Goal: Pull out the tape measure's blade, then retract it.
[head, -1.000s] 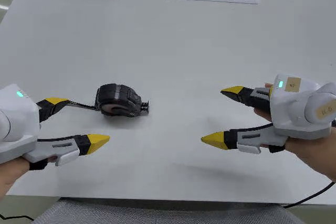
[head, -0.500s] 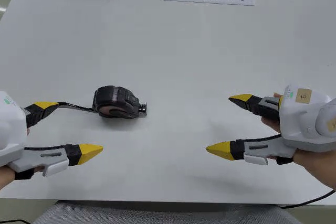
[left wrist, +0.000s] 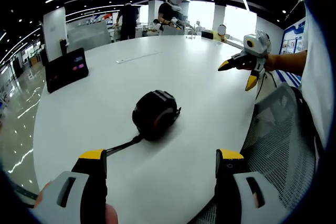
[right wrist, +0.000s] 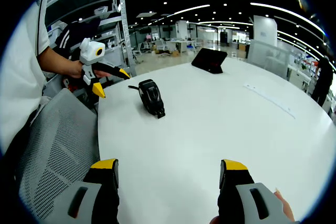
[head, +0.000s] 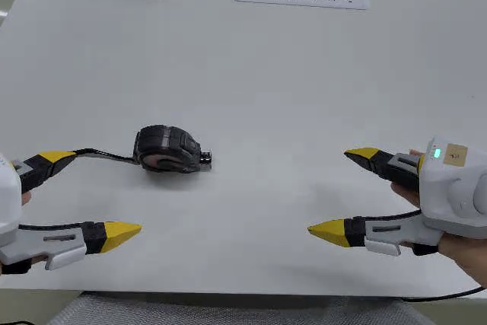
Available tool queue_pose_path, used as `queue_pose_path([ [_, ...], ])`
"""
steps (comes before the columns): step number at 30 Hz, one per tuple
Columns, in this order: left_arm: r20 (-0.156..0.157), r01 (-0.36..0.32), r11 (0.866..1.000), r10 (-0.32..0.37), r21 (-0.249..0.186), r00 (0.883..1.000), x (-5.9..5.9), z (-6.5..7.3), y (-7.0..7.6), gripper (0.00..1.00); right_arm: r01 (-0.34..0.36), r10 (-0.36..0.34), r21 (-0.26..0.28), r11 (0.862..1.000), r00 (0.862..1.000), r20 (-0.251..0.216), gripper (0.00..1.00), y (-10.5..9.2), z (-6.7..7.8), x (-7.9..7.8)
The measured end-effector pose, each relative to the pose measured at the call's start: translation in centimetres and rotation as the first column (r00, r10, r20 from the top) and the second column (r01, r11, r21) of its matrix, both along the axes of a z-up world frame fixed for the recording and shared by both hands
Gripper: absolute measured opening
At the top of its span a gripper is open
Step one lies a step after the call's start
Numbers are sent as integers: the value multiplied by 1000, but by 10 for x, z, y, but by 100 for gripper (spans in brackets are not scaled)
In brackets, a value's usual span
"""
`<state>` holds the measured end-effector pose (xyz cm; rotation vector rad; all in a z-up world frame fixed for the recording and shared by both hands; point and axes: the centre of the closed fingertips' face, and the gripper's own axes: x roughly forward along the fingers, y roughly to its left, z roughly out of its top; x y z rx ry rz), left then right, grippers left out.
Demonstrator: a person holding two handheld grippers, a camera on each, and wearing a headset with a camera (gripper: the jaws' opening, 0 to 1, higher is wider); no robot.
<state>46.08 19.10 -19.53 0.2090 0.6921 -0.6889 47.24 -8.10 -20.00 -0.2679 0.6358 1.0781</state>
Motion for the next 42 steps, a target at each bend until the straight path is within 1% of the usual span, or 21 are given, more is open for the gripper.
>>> queue_pose_path([
  [2, 4, -3, 1000, 3, 1, 1000, 0, 0, 1, 84, 9, -9, 20, 1000, 1000, -12, 79, -2, 2, -1],
  [4, 13, 3, 1000, -3, -6, 1000, 0, 2, 0, 86, 14, -14, 16, 1000, 1000, -7, 79, -2, 2, -4],
  [5, 23, 8, 1000, -7, -5, 1000, 0, 3, 0, 87, 17, -17, 15, 1000, 1000, -7, 79, -3, 2, -5],
  [10, 31, 25, 1000, -25, -19, 999, -2, 5, -1, 90, 22, -22, 13, 1000, 1000, -4, 81, -6, 4, -9],
  [12, 35, 36, 999, -35, -10, 999, -3, 4, -1, 91, 28, -28, 15, 1000, 1000, -1, 82, -8, 5, -10],
  [14, 37, 50, 999, -50, -14, 998, -6, 5, -3, 91, 35, -35, 18, 999, 999, 2, 83, -9, 6, -11],
  [16, 41, 64, 998, -64, -4, 997, -8, 5, -3, 91, 41, -41, 19, 999, 999, 1, 84, -11, 7, -12],
  [18, 45, 66, 998, -66, -4, 997, -9, 5, -2, 92, 51, -51, 27, 998, 999, 0, 86, -13, 8, -13],
  [20, 42, 71, 997, -70, -16, 997, -10, 6, -4, 93, 54, -54, 26, 998, 999, 0, 87, -15, 8, -13],
  [24, 46, 90, 996, -88, -25, 995, -13, 7, -7, 95, 59, -59, 18, 998, 998, 3, 89, -18, 8, -15],
  [26, 46, 100, 995, -98, -25, 994, -14, 7, -8, 97, 61, -61, 25, 998, 998, -4, 90, -19, 10, -16],
  [29, 42, 108, 993, -107, -43, 993, -16, 7, -11, 99, 59, -59, 28, 998, 998, -7, 92, -19, 10, -18],
  [30, 43, 110, 993, -108, -43, 993, -16, 8, -12, 99, 58, -58, 22, 998, 998, -3, 92, -19, 9, -18],
  [33, 40, 125, 991, -123, -42, 992, -18, 6, -14, 99, 59, -59, 26, 998, 998, -7, 95, -19, 9, -19],
  [37, 38, 136, 990, -135, -38, 990, -20, 6, -15, 99, 51, -50, 12, 999, 999, -7, 99, -19, 8, -20],
  [42, 40, 143, 989, -142, -38, 989, -21, 7, -15, 99, 33, -33, -10, 999, 999, -3, 99, -20, 6, -22],
])
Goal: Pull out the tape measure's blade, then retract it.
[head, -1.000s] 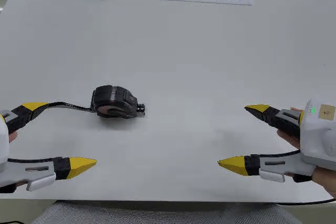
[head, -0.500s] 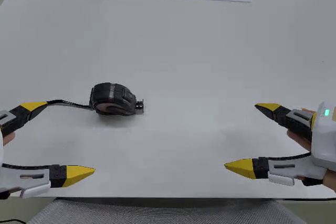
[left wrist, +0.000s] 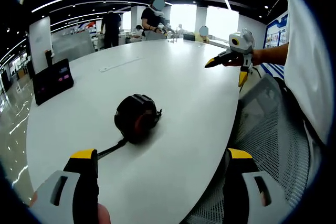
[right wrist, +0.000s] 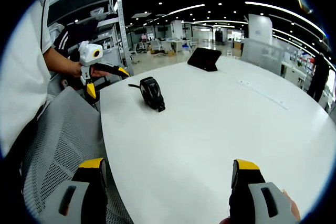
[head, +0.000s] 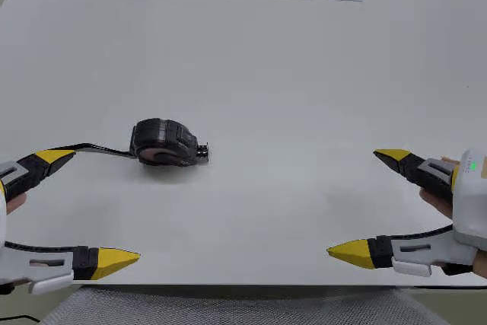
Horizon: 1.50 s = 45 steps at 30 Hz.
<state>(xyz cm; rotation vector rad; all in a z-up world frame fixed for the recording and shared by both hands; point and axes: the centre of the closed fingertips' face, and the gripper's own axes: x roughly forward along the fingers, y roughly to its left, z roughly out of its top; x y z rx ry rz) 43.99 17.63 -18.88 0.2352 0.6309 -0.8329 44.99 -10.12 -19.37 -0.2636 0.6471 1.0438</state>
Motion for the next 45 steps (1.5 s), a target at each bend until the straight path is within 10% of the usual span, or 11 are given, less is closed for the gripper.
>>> queue_pose_path([
  [45, -26, 18, 1000, -18, -24, 999, -6, -2, -5, 99, 3, -3, -8, 1000, 1000, -11, 99, -3, -2, -3],
])
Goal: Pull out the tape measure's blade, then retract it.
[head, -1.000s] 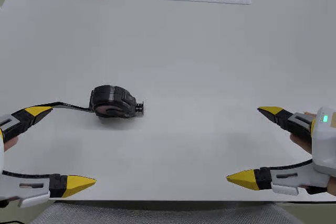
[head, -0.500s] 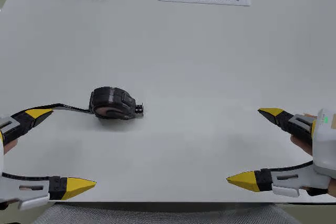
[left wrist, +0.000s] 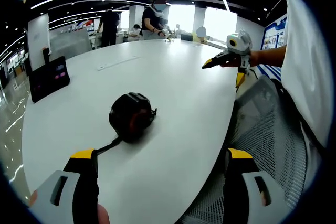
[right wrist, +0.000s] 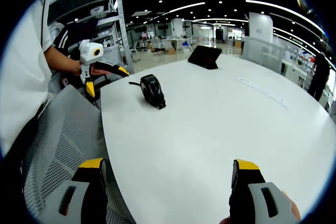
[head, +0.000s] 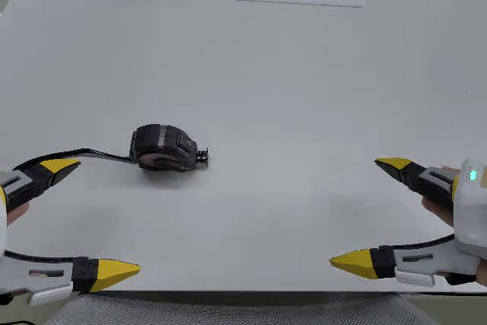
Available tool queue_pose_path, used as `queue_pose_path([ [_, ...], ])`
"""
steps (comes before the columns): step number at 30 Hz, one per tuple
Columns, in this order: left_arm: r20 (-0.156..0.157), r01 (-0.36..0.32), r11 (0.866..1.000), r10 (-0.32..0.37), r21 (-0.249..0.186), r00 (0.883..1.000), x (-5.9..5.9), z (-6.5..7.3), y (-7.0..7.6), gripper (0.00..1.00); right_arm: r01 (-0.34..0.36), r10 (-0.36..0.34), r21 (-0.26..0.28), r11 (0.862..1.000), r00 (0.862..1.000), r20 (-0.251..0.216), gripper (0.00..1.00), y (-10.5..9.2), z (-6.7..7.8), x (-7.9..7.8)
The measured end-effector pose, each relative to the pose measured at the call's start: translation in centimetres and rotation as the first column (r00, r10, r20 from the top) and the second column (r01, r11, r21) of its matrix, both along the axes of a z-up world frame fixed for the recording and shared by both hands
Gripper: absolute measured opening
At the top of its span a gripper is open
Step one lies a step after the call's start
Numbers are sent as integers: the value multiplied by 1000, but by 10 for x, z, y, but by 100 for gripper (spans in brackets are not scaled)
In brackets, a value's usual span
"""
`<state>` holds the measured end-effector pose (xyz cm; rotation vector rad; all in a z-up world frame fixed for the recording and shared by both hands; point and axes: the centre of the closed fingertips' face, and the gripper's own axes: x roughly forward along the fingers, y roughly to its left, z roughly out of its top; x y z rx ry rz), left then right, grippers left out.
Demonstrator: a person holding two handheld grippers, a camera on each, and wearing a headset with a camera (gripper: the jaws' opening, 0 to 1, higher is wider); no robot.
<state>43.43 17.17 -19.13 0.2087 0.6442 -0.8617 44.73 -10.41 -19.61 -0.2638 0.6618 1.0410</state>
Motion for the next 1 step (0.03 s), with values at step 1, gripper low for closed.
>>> queue_pose_path([
  [1, -3, 0, 1000, 0, -2, 1000, 0, 0, 0, 99, 0, 0, -1, 1000, 1000, 0, 99, 0, 0, 0],
])
